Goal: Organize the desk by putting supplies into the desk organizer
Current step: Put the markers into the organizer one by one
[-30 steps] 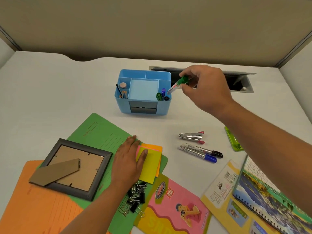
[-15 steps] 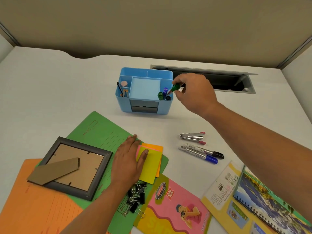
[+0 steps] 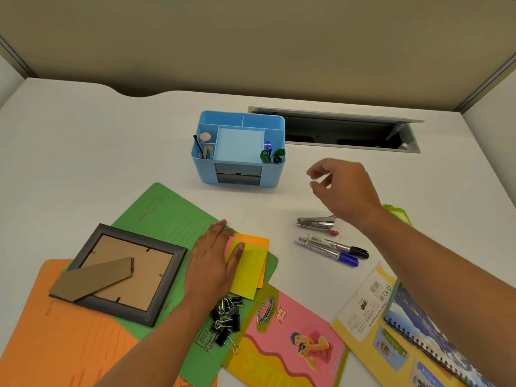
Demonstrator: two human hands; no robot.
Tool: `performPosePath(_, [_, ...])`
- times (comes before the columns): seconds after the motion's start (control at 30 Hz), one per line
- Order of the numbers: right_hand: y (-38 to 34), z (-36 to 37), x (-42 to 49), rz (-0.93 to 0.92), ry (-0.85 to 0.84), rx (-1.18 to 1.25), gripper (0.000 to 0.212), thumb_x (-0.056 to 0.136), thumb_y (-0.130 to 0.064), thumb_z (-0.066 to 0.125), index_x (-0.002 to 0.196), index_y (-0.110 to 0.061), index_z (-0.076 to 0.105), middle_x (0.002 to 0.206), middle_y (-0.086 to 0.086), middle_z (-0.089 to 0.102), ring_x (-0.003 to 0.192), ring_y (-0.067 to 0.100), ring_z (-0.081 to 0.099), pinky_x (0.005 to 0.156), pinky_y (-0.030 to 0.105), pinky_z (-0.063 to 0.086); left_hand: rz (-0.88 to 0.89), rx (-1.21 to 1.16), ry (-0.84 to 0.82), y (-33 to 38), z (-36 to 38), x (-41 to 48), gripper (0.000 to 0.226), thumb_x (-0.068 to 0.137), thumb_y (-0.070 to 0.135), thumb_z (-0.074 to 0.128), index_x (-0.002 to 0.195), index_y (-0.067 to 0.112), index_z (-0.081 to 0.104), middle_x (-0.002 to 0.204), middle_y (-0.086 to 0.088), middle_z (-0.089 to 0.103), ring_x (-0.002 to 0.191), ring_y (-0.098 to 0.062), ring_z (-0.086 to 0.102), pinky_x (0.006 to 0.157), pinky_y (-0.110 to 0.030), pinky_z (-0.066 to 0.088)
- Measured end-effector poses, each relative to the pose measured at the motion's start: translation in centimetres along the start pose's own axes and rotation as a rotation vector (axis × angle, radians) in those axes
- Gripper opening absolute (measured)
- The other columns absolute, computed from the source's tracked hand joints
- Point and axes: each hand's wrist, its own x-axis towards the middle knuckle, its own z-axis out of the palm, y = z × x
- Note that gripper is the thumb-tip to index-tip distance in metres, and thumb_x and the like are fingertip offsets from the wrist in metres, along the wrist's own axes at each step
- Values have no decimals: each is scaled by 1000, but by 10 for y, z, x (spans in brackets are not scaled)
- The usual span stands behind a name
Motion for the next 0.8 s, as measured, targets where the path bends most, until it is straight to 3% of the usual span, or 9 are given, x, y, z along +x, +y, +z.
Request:
performPosePath(0.13, [31, 3, -46, 61, -79, -49, 10, 84, -24, 70, 89, -33, 69, 84, -17, 68, 70, 5, 64, 71, 31, 54, -32, -108, -7, 7, -7, 2, 52, 95, 55, 45, 127, 16, 57, 144, -2, 49, 136, -19, 39, 112, -36, 31])
performPosePath(0.2, [46, 7, -67, 77, -111, -107, 10, 83, -26, 71, 86, -34, 68, 81, -16, 67, 68, 7, 61, 64, 29, 51, -80, -164, 61, 19, -13, -2, 43, 93, 41, 57, 126, 13, 58, 135, -6, 57, 129, -23, 47, 107, -41, 39])
performPosePath(0.3, [64, 9, -92, 133, -118, -133, 10, 82, -26, 73, 90, -32, 69, 73, -19, 59, 65, 8, 59, 56, 25, 45, -148, -222, 179, 42, -22, -13, 32, 92, 33, 62, 119, 17, 61, 120, 0, 63, 114, -19, 55, 96, -38, 45])
performPosePath(0.4, [77, 10, -107, 183, -113, -162, 8, 82, -26, 71, 90, -28, 70, 81, -9, 67, 70, 14, 61, 62, 32, 53, -111, -332, 183, 63, -23, -23, 31, 90, 36, 56, 117, 21, 62, 113, 6, 63, 107, -13, 56, 91, -36, 47])
performPosePath(0.6, [91, 17, -123, 222, -188, -251, 22, 81, -31, 70, 102, -29, 67, 89, -8, 64, 79, 16, 59, 64, 30, 49, -55, -416, 152, 94, -25, -35, 35, 86, 38, 57, 117, 24, 63, 98, 12, 64, 94, -5, 57, 78, -26, 46])
performPosePath(0.8, [89, 23, -132, 221, -224, -351, 22, 82, -37, 68, 101, -28, 64, 100, -2, 61, 84, 19, 59, 64, 30, 47, -8, -441, 132, 107, -28, -39, 28, 90, 28, 65, 116, 21, 64, 91, 15, 63, 91, -5, 59, 81, -25, 48])
